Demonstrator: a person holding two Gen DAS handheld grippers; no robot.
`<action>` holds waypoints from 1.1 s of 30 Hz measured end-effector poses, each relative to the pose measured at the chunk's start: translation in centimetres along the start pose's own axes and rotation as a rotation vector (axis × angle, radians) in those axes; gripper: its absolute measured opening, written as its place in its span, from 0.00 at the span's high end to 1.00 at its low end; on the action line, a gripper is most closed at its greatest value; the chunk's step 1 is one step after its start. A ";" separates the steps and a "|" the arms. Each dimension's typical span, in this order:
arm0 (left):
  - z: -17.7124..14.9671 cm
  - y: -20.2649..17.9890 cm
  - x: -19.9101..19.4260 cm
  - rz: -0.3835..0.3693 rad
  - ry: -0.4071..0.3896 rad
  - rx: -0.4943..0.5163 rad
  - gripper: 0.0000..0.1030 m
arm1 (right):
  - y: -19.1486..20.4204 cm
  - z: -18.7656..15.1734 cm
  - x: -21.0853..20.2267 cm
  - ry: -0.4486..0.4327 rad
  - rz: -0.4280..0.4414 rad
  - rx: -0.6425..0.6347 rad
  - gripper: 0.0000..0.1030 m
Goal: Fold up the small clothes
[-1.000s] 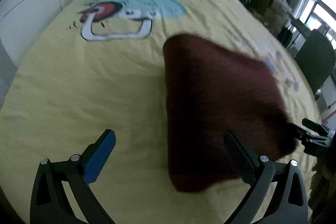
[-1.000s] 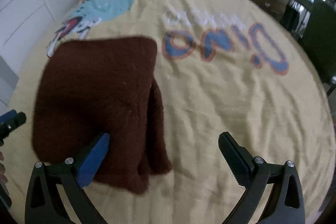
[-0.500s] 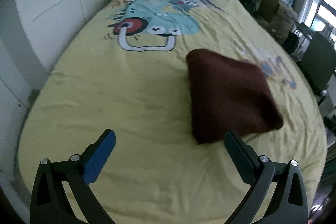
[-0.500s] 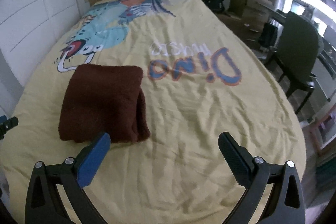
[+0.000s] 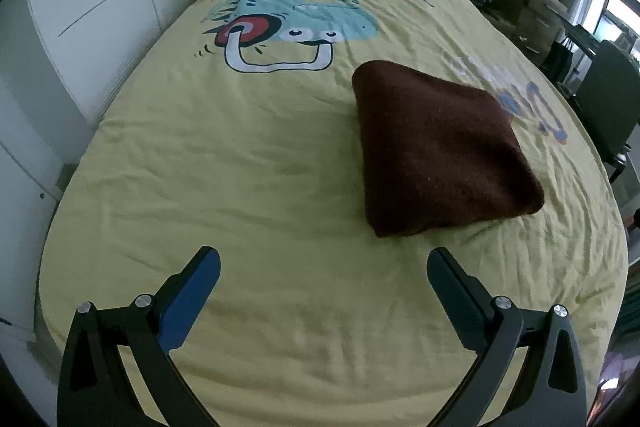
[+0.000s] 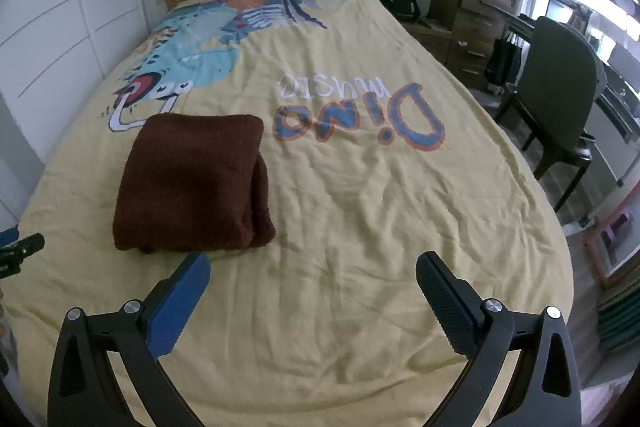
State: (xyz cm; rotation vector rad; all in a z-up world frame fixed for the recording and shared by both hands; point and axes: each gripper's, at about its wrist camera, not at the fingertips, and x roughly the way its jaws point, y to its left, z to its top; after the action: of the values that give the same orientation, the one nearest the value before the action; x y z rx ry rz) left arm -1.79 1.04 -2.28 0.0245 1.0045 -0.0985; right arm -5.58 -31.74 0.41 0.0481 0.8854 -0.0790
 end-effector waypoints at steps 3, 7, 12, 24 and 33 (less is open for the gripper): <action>0.1 -0.2 0.1 -0.006 0.005 0.000 0.01 | 0.0 -0.2 -0.1 0.005 0.001 -0.004 0.00; 0.1 -0.2 0.0 -0.008 0.004 -0.001 0.01 | 0.1 -0.1 -0.1 0.013 0.004 -0.009 0.00; 0.1 -0.3 -0.1 -0.007 0.005 -0.003 0.01 | 0.2 0.0 0.0 0.016 0.006 -0.009 0.00; -0.2 -0.7 -0.1 0.005 0.013 0.003 0.01 | -0.5 -0.2 0.6 0.041 0.001 -0.004 0.00; -0.3 -0.7 0.1 0.006 0.022 0.007 0.01 | -0.7 -0.3 0.7 0.051 -0.001 -0.003 0.00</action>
State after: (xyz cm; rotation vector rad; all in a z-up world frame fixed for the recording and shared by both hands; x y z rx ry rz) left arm -2.08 0.31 -2.55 0.0353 1.0261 -0.0960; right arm -5.42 -32.42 -0.33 0.0470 0.9360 -0.0777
